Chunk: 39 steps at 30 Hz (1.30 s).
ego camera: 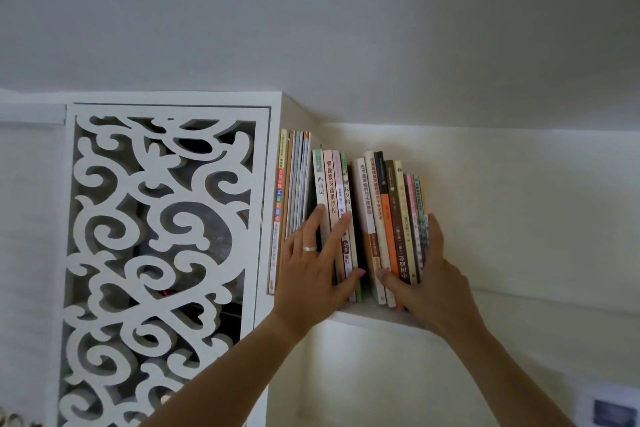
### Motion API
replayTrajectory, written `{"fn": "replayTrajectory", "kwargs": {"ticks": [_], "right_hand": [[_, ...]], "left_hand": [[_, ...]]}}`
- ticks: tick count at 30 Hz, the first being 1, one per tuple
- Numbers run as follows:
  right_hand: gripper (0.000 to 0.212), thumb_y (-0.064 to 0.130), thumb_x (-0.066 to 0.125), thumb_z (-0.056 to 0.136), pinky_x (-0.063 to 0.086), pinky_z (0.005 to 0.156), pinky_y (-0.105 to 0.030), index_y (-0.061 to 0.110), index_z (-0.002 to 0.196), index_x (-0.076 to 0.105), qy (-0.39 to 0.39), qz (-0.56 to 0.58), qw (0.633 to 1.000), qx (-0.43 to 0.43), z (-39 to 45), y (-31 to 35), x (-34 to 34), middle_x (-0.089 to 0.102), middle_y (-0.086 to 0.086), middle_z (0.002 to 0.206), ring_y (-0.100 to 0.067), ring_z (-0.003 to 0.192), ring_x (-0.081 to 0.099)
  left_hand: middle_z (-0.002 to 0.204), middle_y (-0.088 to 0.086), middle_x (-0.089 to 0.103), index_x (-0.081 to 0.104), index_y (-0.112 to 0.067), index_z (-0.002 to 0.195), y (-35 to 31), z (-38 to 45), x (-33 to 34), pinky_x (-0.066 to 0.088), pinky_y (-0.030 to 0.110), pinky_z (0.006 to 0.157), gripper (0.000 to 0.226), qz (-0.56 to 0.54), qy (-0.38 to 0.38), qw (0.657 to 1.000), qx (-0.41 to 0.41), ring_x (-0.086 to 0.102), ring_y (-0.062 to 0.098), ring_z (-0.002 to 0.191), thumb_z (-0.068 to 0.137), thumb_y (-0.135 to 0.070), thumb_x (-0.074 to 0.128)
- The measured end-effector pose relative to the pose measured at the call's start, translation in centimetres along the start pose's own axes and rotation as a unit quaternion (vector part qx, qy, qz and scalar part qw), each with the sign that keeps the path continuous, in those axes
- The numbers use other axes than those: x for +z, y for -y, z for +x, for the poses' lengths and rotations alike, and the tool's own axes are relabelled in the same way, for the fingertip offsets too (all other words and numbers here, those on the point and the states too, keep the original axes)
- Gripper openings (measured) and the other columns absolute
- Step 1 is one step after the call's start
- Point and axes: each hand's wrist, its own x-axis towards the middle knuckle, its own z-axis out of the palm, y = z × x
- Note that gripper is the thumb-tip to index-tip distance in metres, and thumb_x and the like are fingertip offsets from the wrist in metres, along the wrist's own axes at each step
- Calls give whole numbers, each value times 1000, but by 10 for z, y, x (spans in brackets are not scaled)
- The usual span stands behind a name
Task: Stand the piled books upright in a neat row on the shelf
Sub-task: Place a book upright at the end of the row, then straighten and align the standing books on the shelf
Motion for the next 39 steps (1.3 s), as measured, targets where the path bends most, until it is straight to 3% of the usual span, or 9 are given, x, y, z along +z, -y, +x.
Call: {"fn": "replayTrajectory", "kwargs": {"ticks": [12,16,19,21,27,33,36,39], "right_hand": [[123,78,66,73,58,93,-43,37,157,-15,-4,-19,1000,-16,-7,1,0,55,3,146,-20,117,66],[129,83,68,65,58,92,-44,38,157,-12,0,-24,1000,-10,-6,3,-1,54,5,146,-20,118,65],[131,85,69,61,57,93,-46,41,156,-9,-1,-14,1000,-3,-6,4,-2,56,7,143,-19,117,65],[131,87,68,60,57,93,-46,42,156,-9,1,-14,1000,2,-5,4,-2,57,7,142,-19,116,65],[128,88,64,63,59,90,-46,41,156,-9,4,-10,1000,7,-3,0,0,59,6,139,-19,111,68],[126,90,62,63,60,89,-43,42,156,-9,3,-12,1000,2,-3,1,-1,60,8,137,-16,109,68],[126,90,63,63,59,91,-44,42,156,-7,3,-7,1000,3,-4,1,-2,59,10,138,-16,111,67],[124,91,60,63,59,90,-44,42,156,-6,9,-5,1000,3,-4,0,-2,59,10,137,-17,110,68]], "left_hand": [[174,8,10,23,-31,165,-2,-7,-1,21,41,124,77,-35,-2,999,0,22,26,157,100,-60,52],[172,11,16,24,-29,165,-1,-7,2,24,40,122,71,-11,-2,1000,0,28,27,153,103,-58,44],[153,13,44,31,-23,162,-5,11,-7,40,40,109,66,9,-32,999,18,48,24,134,105,-56,39],[132,8,52,33,-21,161,-10,40,-18,39,34,98,66,3,-61,998,5,50,19,117,105,-55,41],[135,10,43,42,-31,156,-21,99,-25,38,44,104,65,-6,-62,995,-78,43,25,124,98,-61,49],[127,6,43,59,-34,138,-27,94,-18,21,36,100,53,-100,-121,981,-115,39,19,120,88,-51,66],[119,2,44,61,-34,127,-27,97,-17,25,38,100,46,-145,-133,972,-131,39,13,115,85,-51,69],[114,-1,45,57,-34,122,-31,98,-17,24,32,96,42,-171,-146,964,-140,41,10,109,86,-48,75]]}}
